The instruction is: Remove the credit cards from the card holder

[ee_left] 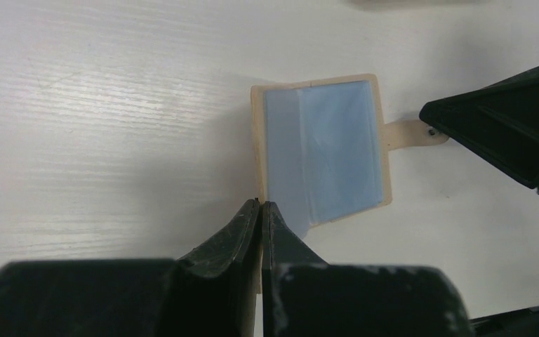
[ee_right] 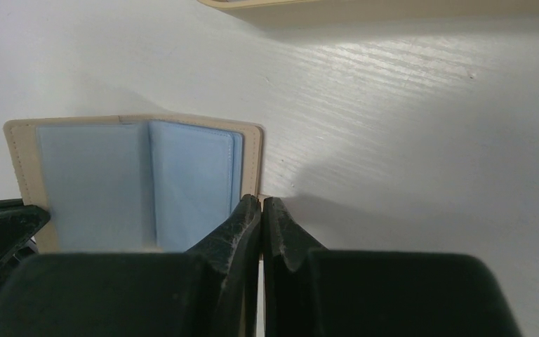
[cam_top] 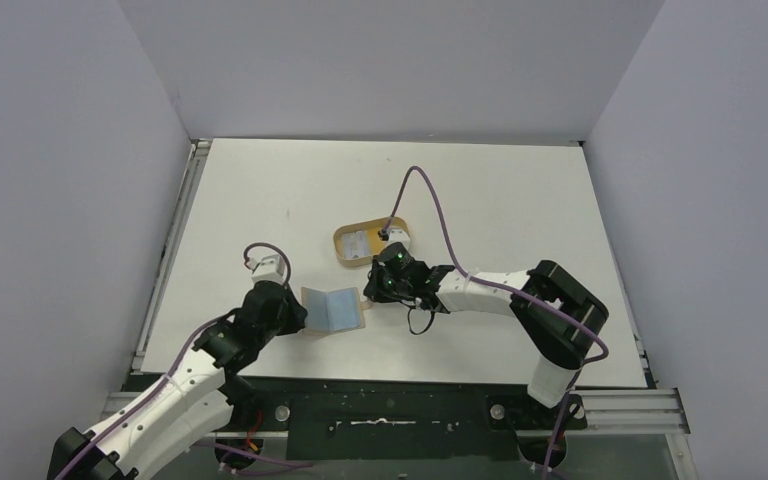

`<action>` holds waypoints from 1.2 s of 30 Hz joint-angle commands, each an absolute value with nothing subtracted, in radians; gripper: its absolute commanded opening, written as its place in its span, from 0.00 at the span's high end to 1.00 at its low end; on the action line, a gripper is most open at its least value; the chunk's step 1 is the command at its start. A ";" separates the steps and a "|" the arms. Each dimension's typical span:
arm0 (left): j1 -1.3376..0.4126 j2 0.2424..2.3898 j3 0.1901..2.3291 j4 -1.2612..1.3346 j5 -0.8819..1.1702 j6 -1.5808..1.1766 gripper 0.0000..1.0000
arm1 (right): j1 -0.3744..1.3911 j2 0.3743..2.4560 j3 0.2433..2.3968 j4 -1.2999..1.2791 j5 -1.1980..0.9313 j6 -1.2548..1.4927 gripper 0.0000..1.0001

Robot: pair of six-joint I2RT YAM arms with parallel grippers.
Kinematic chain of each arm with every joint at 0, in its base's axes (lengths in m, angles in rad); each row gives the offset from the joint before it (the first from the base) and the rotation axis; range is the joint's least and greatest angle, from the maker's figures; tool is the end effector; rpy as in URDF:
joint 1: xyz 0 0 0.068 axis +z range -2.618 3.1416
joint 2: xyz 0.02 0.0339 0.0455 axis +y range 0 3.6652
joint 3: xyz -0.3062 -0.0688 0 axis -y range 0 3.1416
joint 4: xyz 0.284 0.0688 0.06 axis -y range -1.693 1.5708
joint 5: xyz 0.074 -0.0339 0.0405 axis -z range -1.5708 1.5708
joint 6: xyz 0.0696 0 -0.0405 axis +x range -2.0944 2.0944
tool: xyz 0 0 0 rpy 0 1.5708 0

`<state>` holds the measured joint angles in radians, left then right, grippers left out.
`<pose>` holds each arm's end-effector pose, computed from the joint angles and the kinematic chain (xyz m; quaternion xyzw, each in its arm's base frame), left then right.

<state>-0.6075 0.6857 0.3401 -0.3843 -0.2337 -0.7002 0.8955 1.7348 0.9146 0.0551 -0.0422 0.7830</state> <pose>0.1538 -0.0873 0.1731 -0.0895 0.9035 -0.1621 0.3865 0.2547 0.3227 0.1494 -0.0600 0.9178 0.3046 0.2474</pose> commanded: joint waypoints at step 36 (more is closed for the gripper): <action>-0.631 0.939 0.508 -0.045 -0.032 -0.829 0.13 | 0.867 1.713 0.874 0.132 -0.077 0.797 1.00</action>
<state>-0.6262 0.9504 0.4591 -0.1600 -0.0479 -0.7822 0.8761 1.7348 0.8860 0.0811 -0.0910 0.7845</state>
